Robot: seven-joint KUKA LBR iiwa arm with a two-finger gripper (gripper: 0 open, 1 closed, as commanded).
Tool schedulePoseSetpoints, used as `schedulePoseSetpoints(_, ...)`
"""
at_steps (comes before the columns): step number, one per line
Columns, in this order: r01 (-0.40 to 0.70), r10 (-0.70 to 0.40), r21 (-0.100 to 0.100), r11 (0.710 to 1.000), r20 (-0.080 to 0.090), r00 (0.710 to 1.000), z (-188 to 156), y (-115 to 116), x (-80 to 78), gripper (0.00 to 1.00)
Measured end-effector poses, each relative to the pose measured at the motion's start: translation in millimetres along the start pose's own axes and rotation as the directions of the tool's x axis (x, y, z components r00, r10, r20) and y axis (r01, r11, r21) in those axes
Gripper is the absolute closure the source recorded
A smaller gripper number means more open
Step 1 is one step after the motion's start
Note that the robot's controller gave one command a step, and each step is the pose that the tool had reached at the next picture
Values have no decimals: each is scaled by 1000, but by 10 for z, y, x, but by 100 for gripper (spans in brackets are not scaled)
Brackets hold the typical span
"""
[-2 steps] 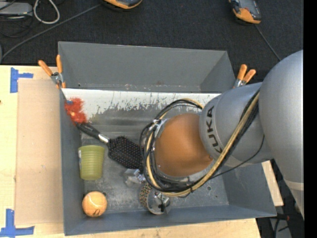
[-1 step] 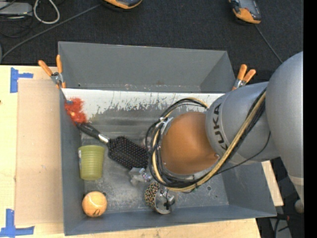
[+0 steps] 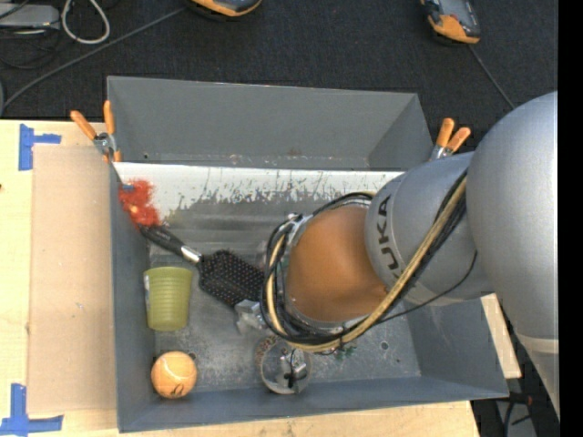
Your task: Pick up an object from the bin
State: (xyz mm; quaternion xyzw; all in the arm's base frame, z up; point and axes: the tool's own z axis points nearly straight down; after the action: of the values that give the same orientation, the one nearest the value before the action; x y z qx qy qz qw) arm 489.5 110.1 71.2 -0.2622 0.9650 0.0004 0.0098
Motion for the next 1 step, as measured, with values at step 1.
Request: schedulePoseSetpoints(1, 215, -215, -1, 977, 2, 977, 2, -59, 47, 0)
